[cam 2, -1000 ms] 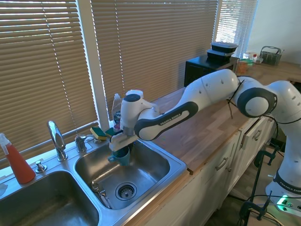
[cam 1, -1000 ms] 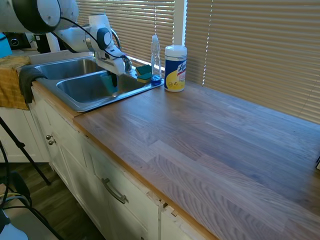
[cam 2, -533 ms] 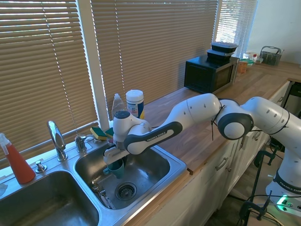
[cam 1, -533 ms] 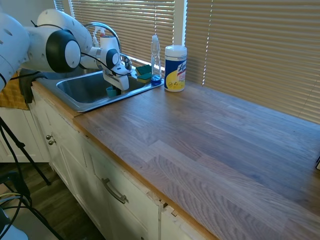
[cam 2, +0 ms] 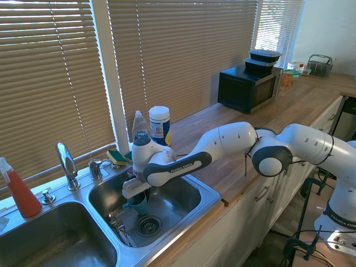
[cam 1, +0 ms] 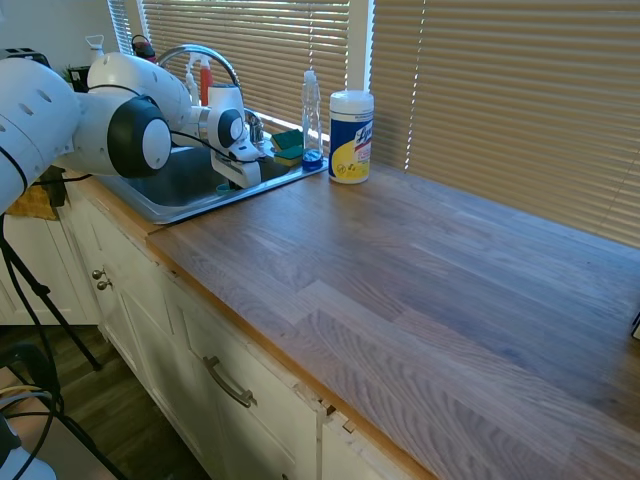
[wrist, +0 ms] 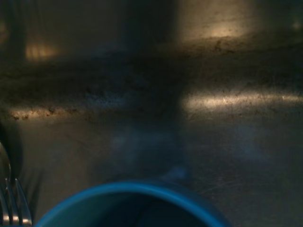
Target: Put the mug in the sink
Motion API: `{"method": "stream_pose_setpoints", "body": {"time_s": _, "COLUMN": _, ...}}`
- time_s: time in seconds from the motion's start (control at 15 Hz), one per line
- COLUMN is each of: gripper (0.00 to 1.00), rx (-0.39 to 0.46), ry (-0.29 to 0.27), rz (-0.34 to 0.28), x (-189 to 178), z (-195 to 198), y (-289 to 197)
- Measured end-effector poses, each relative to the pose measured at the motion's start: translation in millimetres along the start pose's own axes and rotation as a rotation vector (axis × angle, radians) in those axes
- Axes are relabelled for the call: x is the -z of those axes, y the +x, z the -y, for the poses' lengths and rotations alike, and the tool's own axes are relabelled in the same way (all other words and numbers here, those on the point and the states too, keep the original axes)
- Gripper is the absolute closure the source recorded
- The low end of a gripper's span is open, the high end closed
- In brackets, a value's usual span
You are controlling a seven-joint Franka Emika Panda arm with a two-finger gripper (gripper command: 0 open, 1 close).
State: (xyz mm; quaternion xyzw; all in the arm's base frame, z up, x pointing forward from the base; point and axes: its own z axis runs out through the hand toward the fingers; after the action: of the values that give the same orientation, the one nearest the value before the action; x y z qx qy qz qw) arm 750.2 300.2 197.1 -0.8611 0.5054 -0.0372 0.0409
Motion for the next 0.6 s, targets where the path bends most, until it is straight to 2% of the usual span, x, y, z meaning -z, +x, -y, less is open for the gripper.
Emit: {"method": "stream_pose_setpoints", "body": {"time_s": 0.6, "gripper": 0.00, "rx": -0.010, "ry": -0.003, "rz": -0.004, "x": -2.7, "z": -0.3, "y": 10.9}}
